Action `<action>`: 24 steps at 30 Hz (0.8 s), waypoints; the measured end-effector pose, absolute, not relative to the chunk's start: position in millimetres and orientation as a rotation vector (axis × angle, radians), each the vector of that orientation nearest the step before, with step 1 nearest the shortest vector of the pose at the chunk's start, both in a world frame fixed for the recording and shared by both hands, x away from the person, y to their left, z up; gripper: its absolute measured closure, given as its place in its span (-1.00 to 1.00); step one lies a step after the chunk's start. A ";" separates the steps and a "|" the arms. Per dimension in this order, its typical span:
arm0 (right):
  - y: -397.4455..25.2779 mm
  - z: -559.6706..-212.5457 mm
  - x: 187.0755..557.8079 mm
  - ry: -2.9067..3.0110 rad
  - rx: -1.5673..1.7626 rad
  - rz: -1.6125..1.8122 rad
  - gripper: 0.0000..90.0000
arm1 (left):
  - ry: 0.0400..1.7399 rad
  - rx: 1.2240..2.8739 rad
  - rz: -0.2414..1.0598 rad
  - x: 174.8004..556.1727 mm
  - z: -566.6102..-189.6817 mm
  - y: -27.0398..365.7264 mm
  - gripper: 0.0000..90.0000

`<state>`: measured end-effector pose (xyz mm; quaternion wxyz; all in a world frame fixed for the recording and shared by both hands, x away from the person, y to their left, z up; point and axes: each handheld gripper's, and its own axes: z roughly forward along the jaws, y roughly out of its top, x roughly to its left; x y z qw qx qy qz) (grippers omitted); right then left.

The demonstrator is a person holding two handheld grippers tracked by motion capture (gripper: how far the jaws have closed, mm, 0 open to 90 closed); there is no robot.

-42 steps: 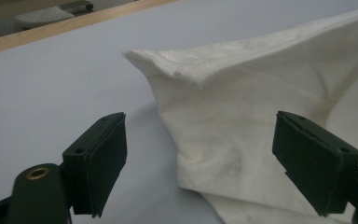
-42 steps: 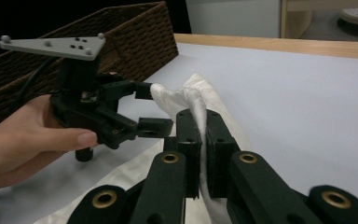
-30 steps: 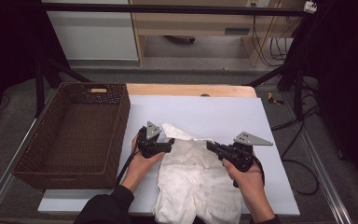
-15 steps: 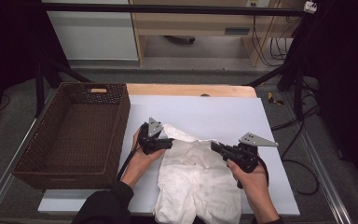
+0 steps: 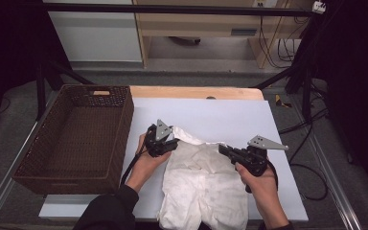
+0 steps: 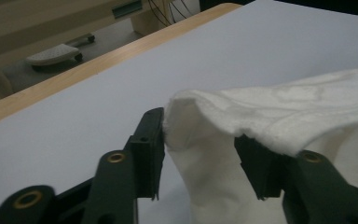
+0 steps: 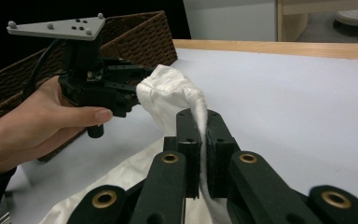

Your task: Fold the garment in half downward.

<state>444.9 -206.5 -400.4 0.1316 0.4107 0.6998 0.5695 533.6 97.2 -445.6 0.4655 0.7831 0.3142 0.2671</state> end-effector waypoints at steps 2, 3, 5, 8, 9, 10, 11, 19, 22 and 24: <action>-208.0 -399.7 445.2 2.020 1.191 1.656 0.93 | 0.766 1.914 0.658 533.7 -445.1 97.0 0.46; -208.9 -399.5 445.7 2.017 1.192 1.657 0.93 | 0.763 1.911 0.655 533.9 -444.6 97.2 0.54; -211.1 -399.1 446.6 2.008 1.198 1.661 0.93 | 0.770 1.901 0.646 535.1 -444.2 97.6 0.69; -214.0 -398.7 447.5 1.999 1.205 1.664 0.93 | 0.792 1.892 0.630 537.5 -443.4 97.5 0.89; -214.9 -398.7 447.7 1.999 1.206 1.661 0.93 | 0.795 1.888 0.620 537.9 -443.1 97.6 0.92; -215.7 -398.9 448.0 1.994 1.209 1.661 0.93 | 0.798 1.886 0.613 537.8 -442.7 97.6 0.94; -216.9 -399.2 448.4 1.992 1.213 1.659 0.93 | 0.799 1.889 0.618 537.4 -442.4 97.5 0.95; -225.0 -401.1 455.9 1.972 1.237 1.590 0.93 | 0.867 1.867 0.617 535.3 -436.6 102.2 0.97; -226.7 -400.4 459.6 1.962 1.228 1.530 0.93 | 0.887 1.857 0.625 533.7 -434.2 103.2 0.97; -227.3 -400.1 461.2 1.958 1.222 1.509 0.93 | 0.896 1.848 0.628 533.2 -433.2 103.6 0.97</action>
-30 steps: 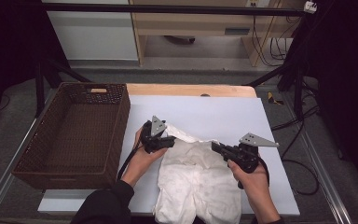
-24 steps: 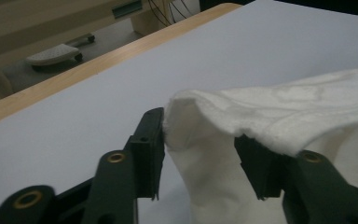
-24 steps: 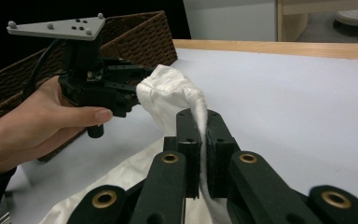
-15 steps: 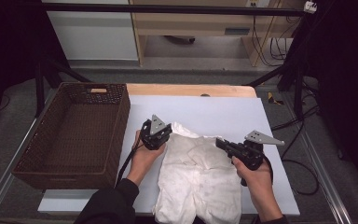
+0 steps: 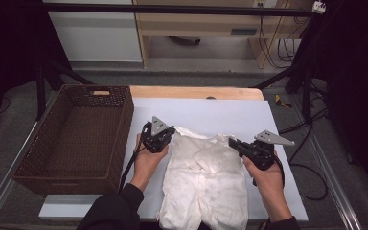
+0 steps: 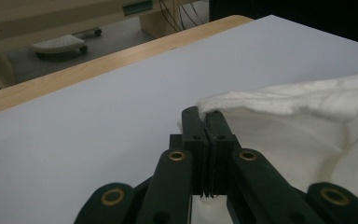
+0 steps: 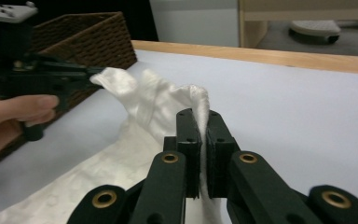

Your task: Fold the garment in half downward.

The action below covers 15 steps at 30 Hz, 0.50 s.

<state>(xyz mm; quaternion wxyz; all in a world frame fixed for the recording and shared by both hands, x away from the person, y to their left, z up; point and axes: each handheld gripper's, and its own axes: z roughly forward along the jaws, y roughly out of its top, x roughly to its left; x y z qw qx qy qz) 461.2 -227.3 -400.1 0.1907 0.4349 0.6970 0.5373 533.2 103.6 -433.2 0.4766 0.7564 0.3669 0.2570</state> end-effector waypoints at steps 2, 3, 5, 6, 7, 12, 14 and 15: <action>-227.9 -399.0 466.1 1.938 1.219 1.468 0.93 | 0.935 1.812 0.613 532.1 -430.4 104.1 0.98; -227.9 -399.0 466.1 1.938 1.219 1.468 0.93 | 0.935 1.812 0.613 532.1 -430.4 104.1 0.98; -227.4 -397.5 469.8 1.923 1.216 1.445 0.93 | 0.951 1.791 0.609 531.3 -427.1 103.7 0.98; -227.3 -397.0 471.3 1.918 1.216 1.439 0.93 | 0.950 1.789 0.614 530.9 -425.7 103.4 0.98; -227.3 -396.5 473.0 1.911 1.216 1.436 0.93 | 0.949 1.789 0.619 530.5 -424.1 103.3 0.98; -228.5 -391.8 484.8 1.884 1.219 1.417 0.93 | 0.954 1.779 0.640 532.5 -414.2 101.8 0.98; -227.9 -388.8 491.4 1.878 1.219 1.404 0.93 | 0.956 1.779 0.645 533.9 -411.9 101.0 0.98; -227.9 -387.5 495.2 1.874 1.220 1.399 0.93 | 0.959 1.779 0.647 538.0 -406.8 99.5 0.98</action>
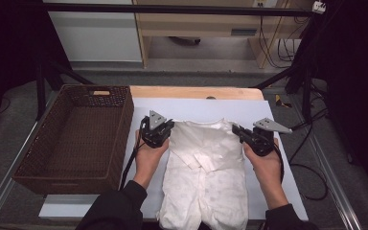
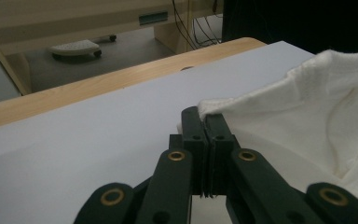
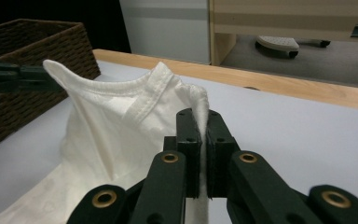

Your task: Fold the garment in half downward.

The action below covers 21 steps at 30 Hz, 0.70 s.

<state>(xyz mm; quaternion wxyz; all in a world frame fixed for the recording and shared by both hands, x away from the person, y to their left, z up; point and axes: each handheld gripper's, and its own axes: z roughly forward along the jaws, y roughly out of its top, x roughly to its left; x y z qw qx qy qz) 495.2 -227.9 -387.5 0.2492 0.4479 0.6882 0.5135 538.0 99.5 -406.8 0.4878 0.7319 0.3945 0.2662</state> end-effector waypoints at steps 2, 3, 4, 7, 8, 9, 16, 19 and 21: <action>-227.7 -385.1 503.2 1.871 1.223 1.383 0.93 | 0.971 1.772 0.642 543.3 -401.8 97.5 0.98; -227.7 -383.9 507.2 1.861 1.224 1.373 0.93 | 0.972 1.777 0.647 546.2 -399.4 96.6 0.98; -227.9 -382.4 511.3 1.855 1.223 1.362 0.93 | 0.972 1.777 0.647 546.2 -399.4 96.6 0.98; -228.7 -378.7 524.8 1.838 1.243 1.364 0.93 | 0.986 1.791 0.662 559.0 -392.1 91.5 0.98; -228.8 -378.2 529.9 1.839 1.255 1.368 0.93 | 0.990 1.797 0.662 562.6 -390.4 90.6 0.98; -228.9 -378.0 535.0 1.837 1.265 1.368 0.93 | 0.995 1.794 0.664 565.7 -388.7 89.6 0.98; -227.2 -378.2 566.5 1.854 1.310 1.367 0.94 | 1.026 1.804 0.673 588.9 -377.9 90.9 0.98; -228.2 -371.8 578.5 1.845 1.324 1.380 0.94 | 1.008 1.800 0.692 598.0 -368.1 89.6 0.98; -227.3 -365.1 585.8 1.844 1.311 1.370 0.94 | 1.012 1.792 0.701 603.4 -360.5 88.9 0.98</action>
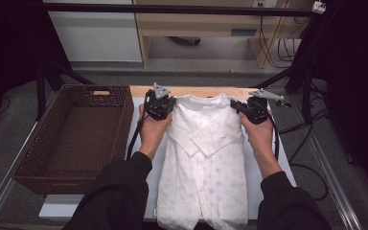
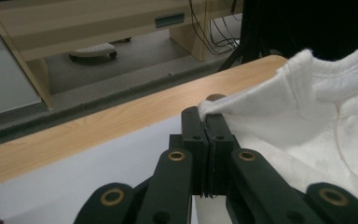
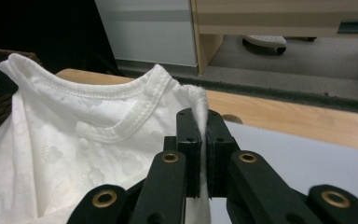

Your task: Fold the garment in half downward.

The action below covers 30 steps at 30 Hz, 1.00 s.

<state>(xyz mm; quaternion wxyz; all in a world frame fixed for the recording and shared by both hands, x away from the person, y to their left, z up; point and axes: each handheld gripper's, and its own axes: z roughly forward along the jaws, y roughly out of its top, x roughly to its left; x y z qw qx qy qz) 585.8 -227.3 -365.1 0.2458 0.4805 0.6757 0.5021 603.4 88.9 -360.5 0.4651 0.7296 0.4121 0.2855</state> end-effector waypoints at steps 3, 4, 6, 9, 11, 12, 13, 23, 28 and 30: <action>-224.7 -355.5 594.6 1.852 1.280 1.344 0.94 | 1.009 1.788 0.716 607.7 -350.7 88.7 0.98; -224.1 -353.8 596.1 1.852 1.279 1.346 0.94 | 1.011 1.791 0.717 608.0 -349.5 89.1 0.98; -222.3 -353.3 596.4 1.852 1.284 1.357 0.94 | 1.013 1.804 0.721 608.0 -349.7 89.5 0.98; -219.2 -356.3 594.6 1.867 1.274 1.352 0.94 | 1.015 1.811 0.724 605.9 -351.8 89.9 0.98; -217.4 -357.3 592.5 1.875 1.263 1.343 0.93 | 1.008 1.825 0.730 604.1 -353.5 90.1 0.98; -216.9 -357.3 591.0 1.876 1.257 1.337 0.93 | 1.008 1.825 0.730 604.1 -353.5 90.1 0.97; -217.3 -357.4 589.2 1.873 1.256 1.338 0.93 | 1.005 1.831 0.735 603.3 -354.7 90.1 0.97; -217.1 -361.5 578.4 1.873 1.252 1.302 0.93 | 1.012 1.843 0.740 597.4 -360.9 92.1 0.97; -214.6 -360.2 580.7 1.851 1.259 1.280 0.93 | 1.024 1.841 0.739 600.2 -360.4 92.9 0.97; -212.3 -358.8 583.5 1.844 1.260 1.265 0.93 | 1.031 1.836 0.730 603.2 -359.2 92.8 0.97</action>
